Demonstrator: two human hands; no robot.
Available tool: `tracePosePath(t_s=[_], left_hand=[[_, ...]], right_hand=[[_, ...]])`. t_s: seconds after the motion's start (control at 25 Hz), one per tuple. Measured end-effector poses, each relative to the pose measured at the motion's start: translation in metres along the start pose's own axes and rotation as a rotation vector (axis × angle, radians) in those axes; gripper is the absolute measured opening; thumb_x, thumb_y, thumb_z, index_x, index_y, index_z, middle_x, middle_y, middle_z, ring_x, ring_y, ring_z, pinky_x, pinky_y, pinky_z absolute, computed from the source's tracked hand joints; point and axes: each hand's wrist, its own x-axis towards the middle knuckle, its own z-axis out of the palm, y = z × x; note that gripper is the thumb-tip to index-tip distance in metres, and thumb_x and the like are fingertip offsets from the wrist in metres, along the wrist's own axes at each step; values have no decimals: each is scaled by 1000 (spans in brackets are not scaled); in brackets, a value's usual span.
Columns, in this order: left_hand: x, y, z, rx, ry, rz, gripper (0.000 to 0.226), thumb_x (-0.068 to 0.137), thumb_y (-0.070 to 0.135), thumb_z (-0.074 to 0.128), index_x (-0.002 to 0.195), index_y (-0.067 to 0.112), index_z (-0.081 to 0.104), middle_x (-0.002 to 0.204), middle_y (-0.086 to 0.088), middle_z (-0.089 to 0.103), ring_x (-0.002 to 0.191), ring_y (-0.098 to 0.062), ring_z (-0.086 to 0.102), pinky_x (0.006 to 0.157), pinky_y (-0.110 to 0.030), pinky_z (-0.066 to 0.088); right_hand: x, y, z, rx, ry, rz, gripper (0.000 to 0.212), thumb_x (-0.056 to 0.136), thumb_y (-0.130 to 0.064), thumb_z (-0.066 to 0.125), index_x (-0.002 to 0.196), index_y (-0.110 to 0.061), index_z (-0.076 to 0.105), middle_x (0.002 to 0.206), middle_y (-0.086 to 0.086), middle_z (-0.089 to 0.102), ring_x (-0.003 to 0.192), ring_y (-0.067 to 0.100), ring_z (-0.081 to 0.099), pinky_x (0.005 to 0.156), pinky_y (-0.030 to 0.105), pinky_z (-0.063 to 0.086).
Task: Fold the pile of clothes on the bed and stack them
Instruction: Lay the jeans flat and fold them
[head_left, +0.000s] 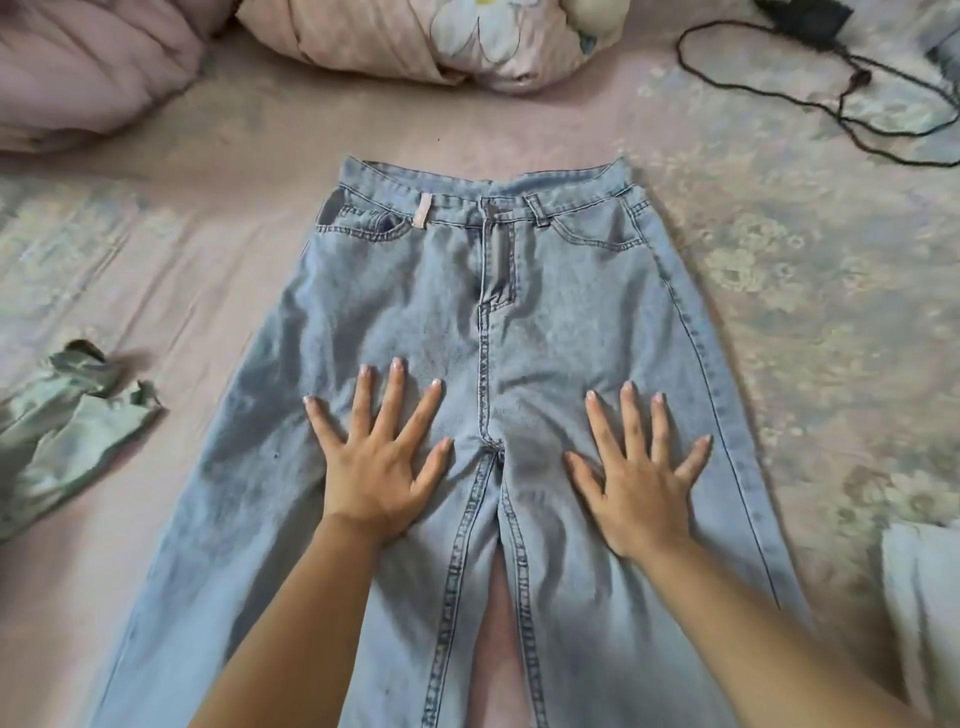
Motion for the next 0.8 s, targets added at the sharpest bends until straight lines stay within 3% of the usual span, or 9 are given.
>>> tracePosePath(t_s=[0.16, 0.28, 0.36, 0.44, 0.52, 0.6, 0.72, 0.8], left_hand=[[4, -2, 2, 1, 32, 18, 61, 92, 62, 15, 148, 40, 24, 158, -3, 21, 145, -32, 18, 104, -75, 5], [5, -3, 7, 19, 62, -9, 61, 91, 62, 14, 148, 42, 21, 159, -1, 19, 146, -31, 16, 105, -74, 5], [11, 0, 2, 75, 38, -56, 63, 89, 62, 2, 149, 43, 5, 161, 0, 5, 148, -28, 4, 106, -71, -3], [-6, 11, 1, 115, -42, -128, 62, 91, 59, -3, 149, 37, -7, 160, -1, -10, 147, -23, -8, 110, -64, -10], [-47, 18, -3, 25, -112, -141, 68, 90, 58, -6, 152, 28, -5, 160, -3, -12, 147, -18, -12, 115, -52, -11], [-111, 19, -5, -85, -78, -69, 79, 85, 59, -11, 153, 22, 6, 160, -3, 0, 148, -18, -1, 117, -42, -8], [-232, 19, 0, -145, -13, -31, 71, 99, 52, 4, 145, 9, 37, 151, -9, 36, 140, -23, 30, 116, -39, 5], [-323, 27, -4, -188, -99, -51, 64, 102, 45, 10, 142, 7, 41, 148, -10, 41, 138, -21, 30, 116, -40, 11]], right_hand=[[4, -2, -6, -9, -37, -5, 67, 91, -66, 3, 150, -37, 12, 159, 4, 17, 145, 34, 13, 100, 77, 12], [7, -2, -3, -34, 15, 24, 67, 83, -70, -10, 144, -43, -19, 160, -1, -14, 146, 29, -13, 104, 73, -2], [15, -4, -12, -12, -86, 29, 63, 85, -70, -9, 137, -44, -33, 153, -4, -33, 141, 26, -29, 105, 70, -11], [-3, 0, -20, 24, -243, 51, 65, 89, -69, -1, 138, -41, -33, 149, -5, -40, 139, 23, -34, 106, 64, -17], [-48, 9, -15, 53, -305, 45, 67, 92, -66, 4, 142, -37, -28, 150, -2, -38, 139, 20, -33, 111, 54, -19], [-108, 20, -9, 50, -326, 33, 67, 94, -63, 7, 146, -34, -23, 152, -1, -35, 140, 17, -31, 114, 47, -19], [-194, 33, -6, 40, -420, 65, 67, 95, -61, 9, 147, -30, -21, 154, 1, -30, 141, 16, -28, 115, 46, -15], [-257, 28, 5, -6, -316, -35, 70, 94, -62, 4, 149, -25, -16, 158, 5, -18, 144, 16, -21, 114, 47, -13]])
